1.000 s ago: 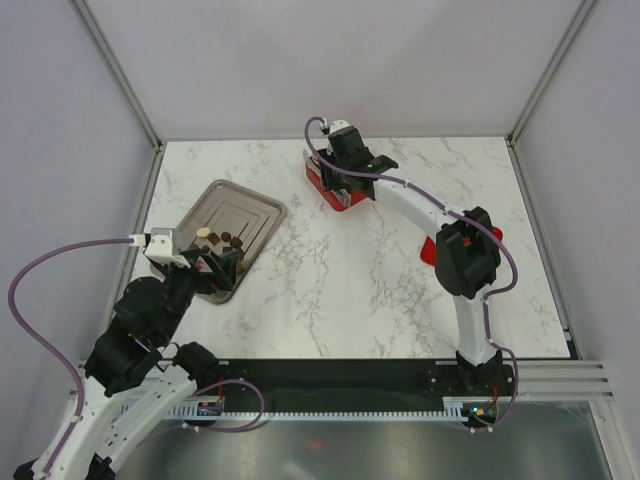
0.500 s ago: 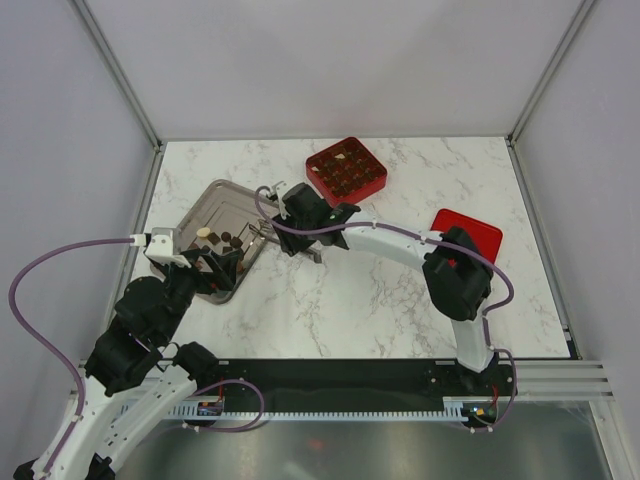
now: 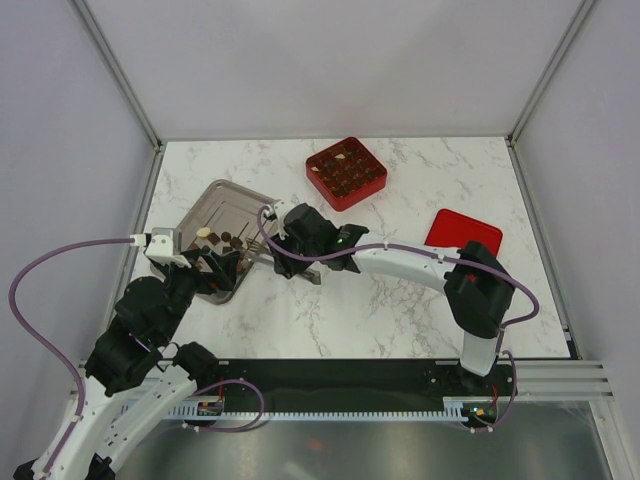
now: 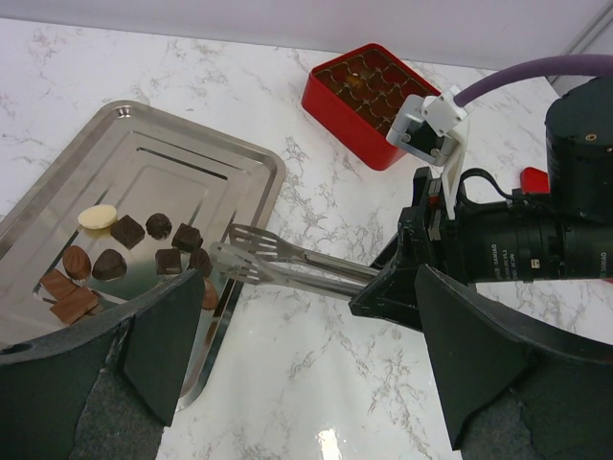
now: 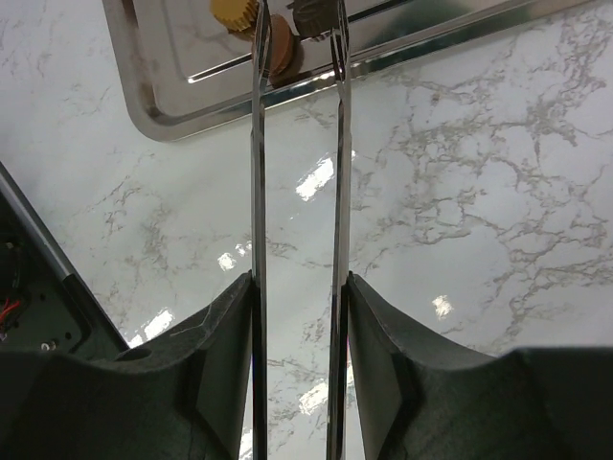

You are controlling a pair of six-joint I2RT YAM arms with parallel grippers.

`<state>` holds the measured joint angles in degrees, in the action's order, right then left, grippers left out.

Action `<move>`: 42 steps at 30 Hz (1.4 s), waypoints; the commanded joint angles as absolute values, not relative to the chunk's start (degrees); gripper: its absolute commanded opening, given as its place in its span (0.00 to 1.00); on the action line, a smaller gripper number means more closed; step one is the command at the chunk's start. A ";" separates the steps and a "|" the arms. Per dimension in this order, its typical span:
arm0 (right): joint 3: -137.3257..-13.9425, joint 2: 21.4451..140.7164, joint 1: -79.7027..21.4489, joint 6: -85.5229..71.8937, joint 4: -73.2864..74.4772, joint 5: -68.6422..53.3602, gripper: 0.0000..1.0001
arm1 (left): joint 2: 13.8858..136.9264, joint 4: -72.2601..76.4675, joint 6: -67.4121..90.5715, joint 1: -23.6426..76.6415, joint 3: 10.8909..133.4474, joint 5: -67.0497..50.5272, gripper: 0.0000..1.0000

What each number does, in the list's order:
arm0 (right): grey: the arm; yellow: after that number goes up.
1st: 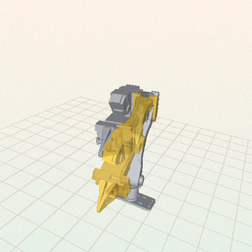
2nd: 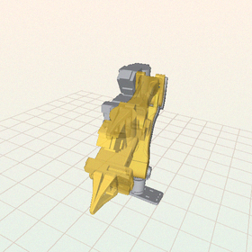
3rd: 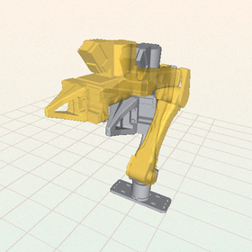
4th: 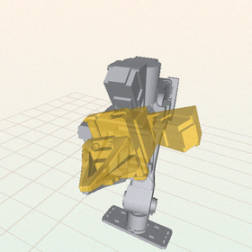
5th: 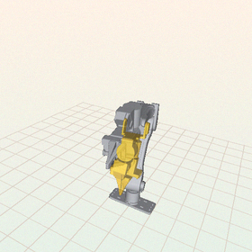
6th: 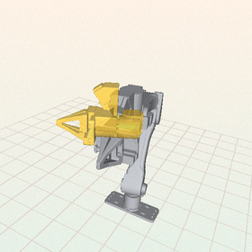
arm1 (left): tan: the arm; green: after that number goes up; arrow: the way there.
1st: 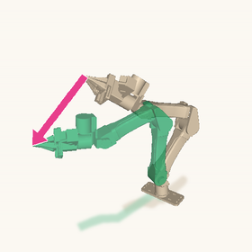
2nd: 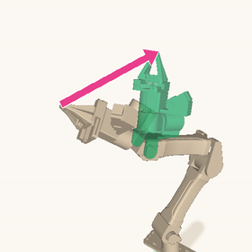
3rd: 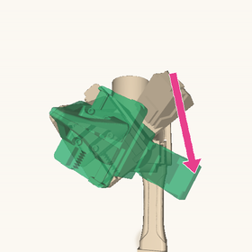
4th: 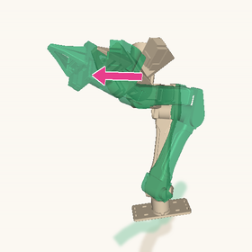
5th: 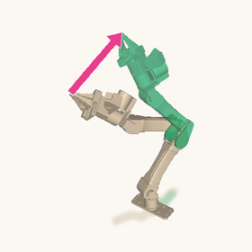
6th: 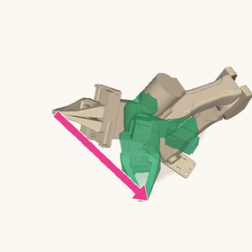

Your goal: Pack the chocolate

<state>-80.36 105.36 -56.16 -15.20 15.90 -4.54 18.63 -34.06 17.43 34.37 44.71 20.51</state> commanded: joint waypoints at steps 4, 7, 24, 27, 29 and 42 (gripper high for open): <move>-80.24 104.15 -57.39 -18.28 10.81 -5.45 0.49 | 17.93 -31.38 15.64 34.28 45.17 20.92 1.00; -79.98 104.50 -57.74 -19.42 9.67 -5.62 0.49 | 17.23 -31.38 17.57 34.28 46.49 18.99 0.99; -80.42 109.86 -61.43 -20.48 8.70 -2.38 0.49 | 14.59 -31.55 17.67 34.28 45.26 19.51 1.00; -81.12 110.91 -62.14 -20.13 9.67 -1.50 0.50 | 14.68 -31.55 17.67 34.19 45.26 19.60 1.00; -81.83 111.62 -62.75 -19.87 10.45 -0.53 0.50 | 14.77 -31.55 17.67 34.28 45.09 19.69 1.00; -84.02 112.85 -63.63 -18.98 13.53 6.06 0.49 | 14.41 -31.55 17.49 34.28 45.00 20.39 1.00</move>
<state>-81.12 113.34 -63.53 -19.66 14.02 3.18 15.07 -34.06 17.50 34.37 45.01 19.31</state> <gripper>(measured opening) 0.498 0.993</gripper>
